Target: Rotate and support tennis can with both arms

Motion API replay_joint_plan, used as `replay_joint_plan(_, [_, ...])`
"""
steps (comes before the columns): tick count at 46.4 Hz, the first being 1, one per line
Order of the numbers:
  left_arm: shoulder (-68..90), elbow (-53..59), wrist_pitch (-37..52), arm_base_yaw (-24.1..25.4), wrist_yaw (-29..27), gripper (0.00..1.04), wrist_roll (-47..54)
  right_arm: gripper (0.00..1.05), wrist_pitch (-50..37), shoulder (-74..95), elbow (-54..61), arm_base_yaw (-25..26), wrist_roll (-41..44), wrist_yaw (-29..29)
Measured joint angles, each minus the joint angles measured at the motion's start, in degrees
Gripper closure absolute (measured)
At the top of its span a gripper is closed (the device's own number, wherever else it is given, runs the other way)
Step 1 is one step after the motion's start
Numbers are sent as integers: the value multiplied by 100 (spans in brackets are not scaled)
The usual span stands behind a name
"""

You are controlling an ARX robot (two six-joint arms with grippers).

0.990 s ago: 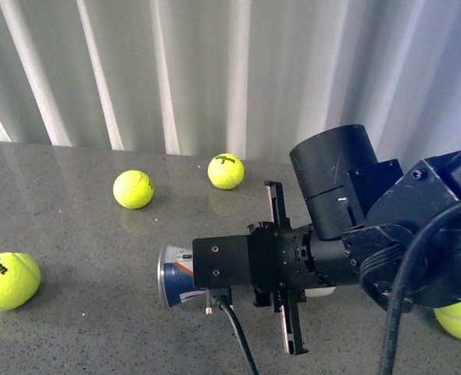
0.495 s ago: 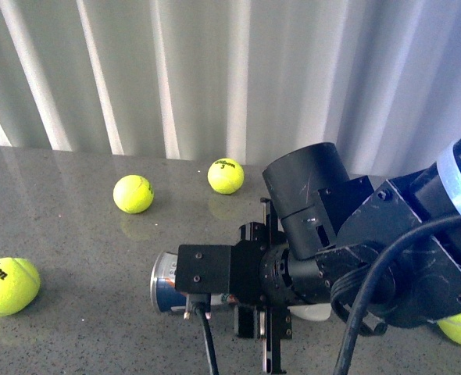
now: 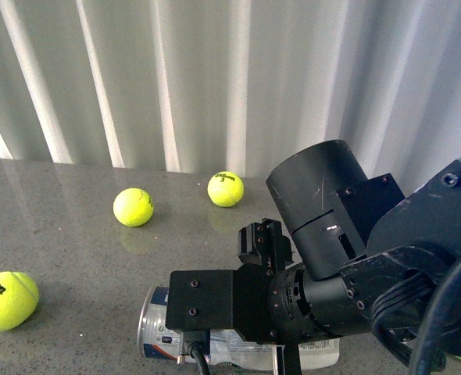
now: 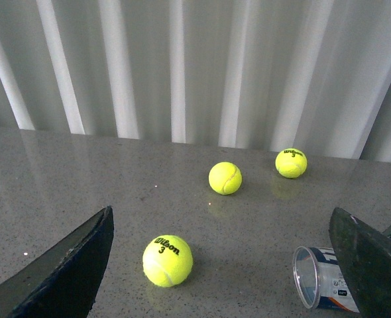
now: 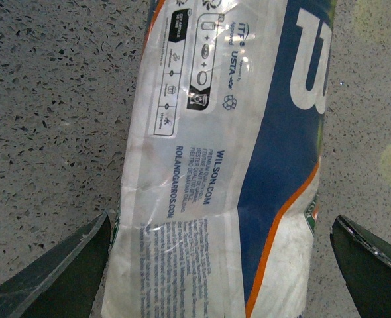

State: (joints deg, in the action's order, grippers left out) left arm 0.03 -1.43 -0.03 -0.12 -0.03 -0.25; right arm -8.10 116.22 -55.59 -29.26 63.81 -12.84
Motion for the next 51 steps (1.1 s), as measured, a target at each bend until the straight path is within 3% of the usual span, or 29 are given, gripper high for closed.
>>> replay_joint_plan(15, [0, 0, 0, 0, 0, 7, -2, 7, 726, -1137, 170, 391, -407, -470])
replay_joint_plan(20, [0, 0, 2, 0, 0, 7, 0, 7, 702, -1805, 411, 669, -981, -946])
replay_joint_plan(25, [0, 0, 2, 0, 0, 7, 0, 7, 24, -2632, 710, 1132, -1958, -1196])
replay_joint_plan(29, [0, 0, 0, 0, 0, 7, 0, 7, -925, -3250, 960, 1657, -3012, -796])
replay_joint_plan(31, [0, 0, 0, 0, 0, 7, 0, 7, -1512, -3582, 1145, 2017, -3606, -304])
replay_joint_plan(38, [0, 0, 2, 0, 0, 7, 0, 7, -2428, -4382, 1788, 2806, -4874, 745])
replay_joint_plan(42, [0, 0, 2, 0, 0, 7, 0, 22, -2688, -5049, 2439, 2951, -5681, 1320])
replay_joint_plan(51, [0, 0, 2, 0, -2, 7, 0, 50, -2435, -6426, 3757, 2927, -6177, 1274])
